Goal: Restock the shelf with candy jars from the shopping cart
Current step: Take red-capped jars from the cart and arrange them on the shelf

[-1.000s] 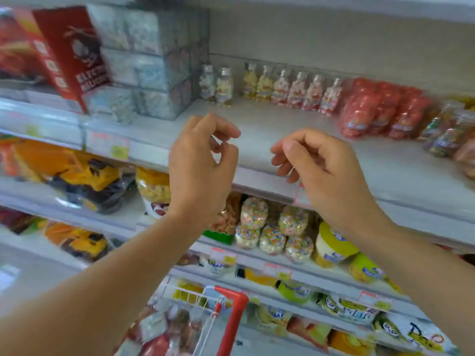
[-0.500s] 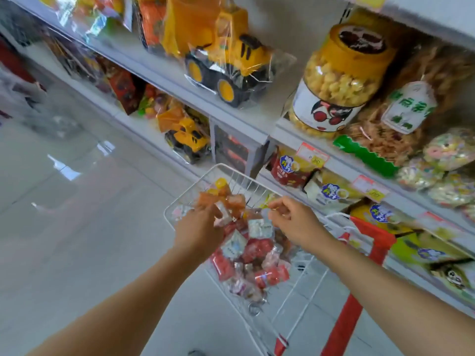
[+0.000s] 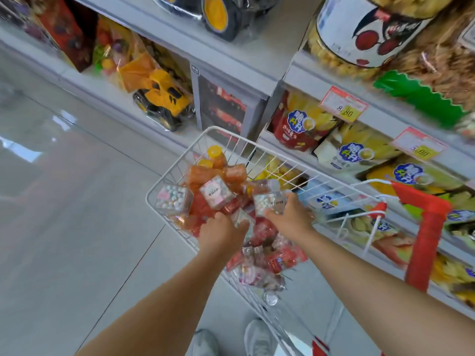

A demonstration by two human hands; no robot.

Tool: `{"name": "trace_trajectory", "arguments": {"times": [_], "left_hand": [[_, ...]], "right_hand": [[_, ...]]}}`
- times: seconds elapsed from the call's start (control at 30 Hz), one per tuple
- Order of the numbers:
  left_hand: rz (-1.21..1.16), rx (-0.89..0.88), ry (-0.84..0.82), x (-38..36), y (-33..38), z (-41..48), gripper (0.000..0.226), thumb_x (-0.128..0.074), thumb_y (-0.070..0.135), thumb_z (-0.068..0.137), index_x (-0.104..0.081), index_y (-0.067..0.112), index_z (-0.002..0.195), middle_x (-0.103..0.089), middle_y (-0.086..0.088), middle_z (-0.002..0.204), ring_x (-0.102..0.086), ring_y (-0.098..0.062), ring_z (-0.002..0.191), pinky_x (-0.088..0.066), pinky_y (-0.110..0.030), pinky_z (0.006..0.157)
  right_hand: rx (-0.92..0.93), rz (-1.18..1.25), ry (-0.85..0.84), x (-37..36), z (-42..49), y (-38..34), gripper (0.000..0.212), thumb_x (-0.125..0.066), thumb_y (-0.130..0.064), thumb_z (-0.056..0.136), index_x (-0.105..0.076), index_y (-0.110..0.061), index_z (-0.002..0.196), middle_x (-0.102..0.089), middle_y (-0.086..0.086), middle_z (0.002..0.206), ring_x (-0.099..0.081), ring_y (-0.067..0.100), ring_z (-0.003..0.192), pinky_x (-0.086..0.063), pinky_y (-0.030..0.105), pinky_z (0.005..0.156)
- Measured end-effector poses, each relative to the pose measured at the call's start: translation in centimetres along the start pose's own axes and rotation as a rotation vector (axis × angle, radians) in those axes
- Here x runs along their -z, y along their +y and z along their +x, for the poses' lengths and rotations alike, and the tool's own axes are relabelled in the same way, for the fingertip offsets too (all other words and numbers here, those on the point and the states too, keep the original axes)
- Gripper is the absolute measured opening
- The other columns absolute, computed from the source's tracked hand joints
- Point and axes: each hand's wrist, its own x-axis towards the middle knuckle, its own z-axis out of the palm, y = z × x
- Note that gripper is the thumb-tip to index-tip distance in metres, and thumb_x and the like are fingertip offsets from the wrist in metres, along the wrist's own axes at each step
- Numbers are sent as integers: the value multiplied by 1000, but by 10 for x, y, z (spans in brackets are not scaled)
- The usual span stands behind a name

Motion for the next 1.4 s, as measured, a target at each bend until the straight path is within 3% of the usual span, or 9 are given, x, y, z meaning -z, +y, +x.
{"name": "trace_trajectory", "arguments": {"times": [0.13,0.3,0.47,0.57,0.67,0.87,1.07,1.27,1.4], "left_hand": [[50,62,7,-12,1,13,60,-45,59,90,-53,4,113,-62,-12,105,-60,-30,97,-51,-38,84],[41,129,-59,-9,13,12,47,-51,55,89,-55,15,65,-56,1,64,-57,-18,71,-52,-30,74],[-204,140,-37,13,25,-9,64,-63,58,72,-52,11,114,-66,-9,91,-65,-25,86,-54,-33,66],[-462,43,59,44,38,-32,57,-72,45,74,-44,10,109,-62,-6,87,-62,-21,72,-57,-38,63],[-716,-76,130,84,54,-55,55,-76,35,76,-43,13,114,-62,-7,95,-68,-26,77,-59,-44,69],[-991,-252,141,166,83,-100,50,-75,48,76,-54,20,112,-67,-11,102,-69,-23,84,-58,-35,72],[-1217,-346,96,229,108,-129,57,-72,38,74,-48,7,115,-62,-9,107,-72,-18,83,-59,-38,77],[-1091,-483,95,276,119,-140,35,-68,48,78,-49,30,100,-60,2,108,-71,-21,88,-57,-33,75],[-985,-482,-53,304,129,-148,45,-58,58,83,-44,25,110,-67,-2,105,-73,-23,82,-54,-38,74]], "right_hand": [[10,-6,43,-11,15,8,68,-70,-37,84,-38,-6,136,-49,12,133,-49,29,121,-43,37,94],[60,78,37,-2,14,17,65,-76,-38,76,-45,-17,129,-49,2,123,-54,20,105,-45,30,77],[167,251,-8,32,-3,13,51,-76,-30,77,-42,-18,114,-47,3,110,-52,13,86,-45,27,69],[208,388,-54,61,-18,-1,42,-73,-23,81,-41,-19,108,-53,2,98,-51,10,76,-40,14,55],[266,510,-70,93,-35,-22,38,-69,-23,86,-43,-17,113,-57,7,102,-57,22,88,-43,11,62],[418,673,-38,149,-72,-76,50,-68,-50,73,-47,-33,116,-63,-6,109,-63,12,101,-50,44,93],[543,757,98,178,-107,-133,39,-66,-42,81,-46,-26,110,-63,-1,107,-64,10,98,-54,36,88],[589,895,236,190,-139,-173,28,-62,-16,92,-44,-14,113,-63,-7,91,-64,-3,72,-50,16,61],[601,912,363,204,-161,-192,29,-63,-24,91,-46,-24,115,-66,-7,103,-67,2,90,-53,20,74]]}}
